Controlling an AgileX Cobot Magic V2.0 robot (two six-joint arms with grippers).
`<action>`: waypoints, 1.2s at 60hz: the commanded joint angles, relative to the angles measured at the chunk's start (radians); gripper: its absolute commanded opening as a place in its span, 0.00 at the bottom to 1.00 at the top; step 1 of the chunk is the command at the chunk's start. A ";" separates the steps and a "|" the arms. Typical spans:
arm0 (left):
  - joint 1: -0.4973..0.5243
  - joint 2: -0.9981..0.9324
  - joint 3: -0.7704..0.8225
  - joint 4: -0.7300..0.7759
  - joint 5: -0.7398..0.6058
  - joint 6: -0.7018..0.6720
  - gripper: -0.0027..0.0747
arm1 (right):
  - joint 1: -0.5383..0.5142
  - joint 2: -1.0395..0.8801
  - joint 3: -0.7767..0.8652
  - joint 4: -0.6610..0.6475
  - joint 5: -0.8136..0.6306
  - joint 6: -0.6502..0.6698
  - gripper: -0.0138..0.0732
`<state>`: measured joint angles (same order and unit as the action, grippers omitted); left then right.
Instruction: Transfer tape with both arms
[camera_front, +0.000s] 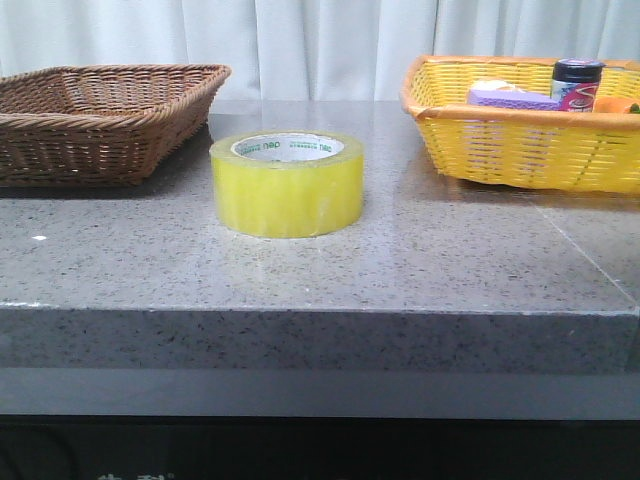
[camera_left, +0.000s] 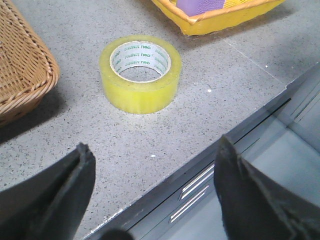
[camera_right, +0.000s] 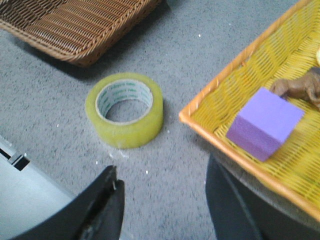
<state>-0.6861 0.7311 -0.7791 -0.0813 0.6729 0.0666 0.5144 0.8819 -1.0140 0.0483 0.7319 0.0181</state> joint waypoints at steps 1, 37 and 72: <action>-0.009 -0.001 -0.030 -0.012 -0.071 -0.005 0.67 | -0.005 -0.085 0.039 0.004 -0.078 0.001 0.62; -0.009 0.438 -0.446 -0.006 0.123 0.097 0.67 | -0.005 -0.243 0.143 0.004 -0.076 0.001 0.62; -0.062 0.953 -0.829 0.003 0.298 0.135 0.67 | -0.005 -0.243 0.143 0.004 -0.076 0.001 0.62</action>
<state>-0.7397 1.6731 -1.5461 -0.0770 0.9864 0.1995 0.5144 0.6396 -0.8468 0.0483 0.7300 0.0206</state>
